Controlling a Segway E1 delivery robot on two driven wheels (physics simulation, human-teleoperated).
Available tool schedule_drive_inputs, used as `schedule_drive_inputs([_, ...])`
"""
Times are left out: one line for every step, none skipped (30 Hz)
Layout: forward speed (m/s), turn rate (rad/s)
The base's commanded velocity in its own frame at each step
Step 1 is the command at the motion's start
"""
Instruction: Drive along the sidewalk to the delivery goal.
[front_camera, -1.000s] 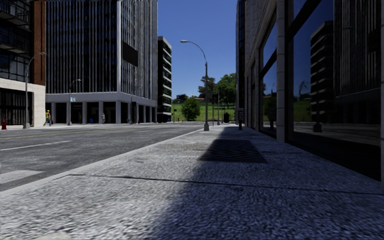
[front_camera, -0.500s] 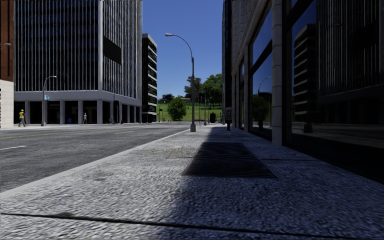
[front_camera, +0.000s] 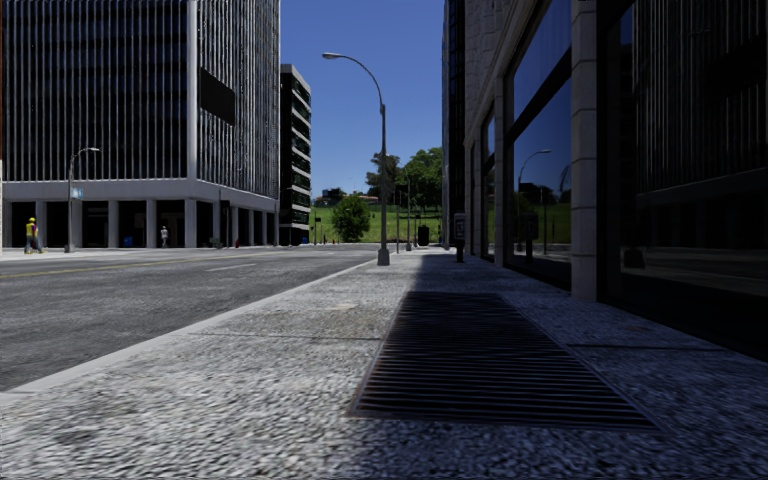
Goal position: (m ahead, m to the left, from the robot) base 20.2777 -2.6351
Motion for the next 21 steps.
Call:
schedule_drive_inputs([2.0, 0.0])
schedule_drive_inputs([2.0, 0.0])
schedule_drive_inputs([2.0, 0.0])
schedule_drive_inputs([2.0, 0.0])
schedule_drive_inputs([2.0, 0.0])
schedule_drive_inputs([2.0, 0.0])
schedule_drive_inputs([2.0, -0.03])
schedule_drive_inputs([2.0, -0.03])
schedule_drive_inputs([2.0, -0.11])
schedule_drive_inputs([2.0, -0.19])
schedule_drive_inputs([2.0, -0.2])
schedule_drive_inputs([2.0, -0.2])
schedule_drive_inputs([2.0, -0.21])
schedule_drive_inputs([2.0, -0.21])
schedule_drive_inputs([2.0, -0.21])
schedule_drive_inputs([2.0, -0.21])
schedule_drive_inputs([2.0, -0.21])
schedule_drive_inputs([2.0, -0.21])
schedule_drive_inputs([2.0, -0.21])
schedule_drive_inputs([2.0, -0.21])
schedule_drive_inputs([2.0, -0.21])
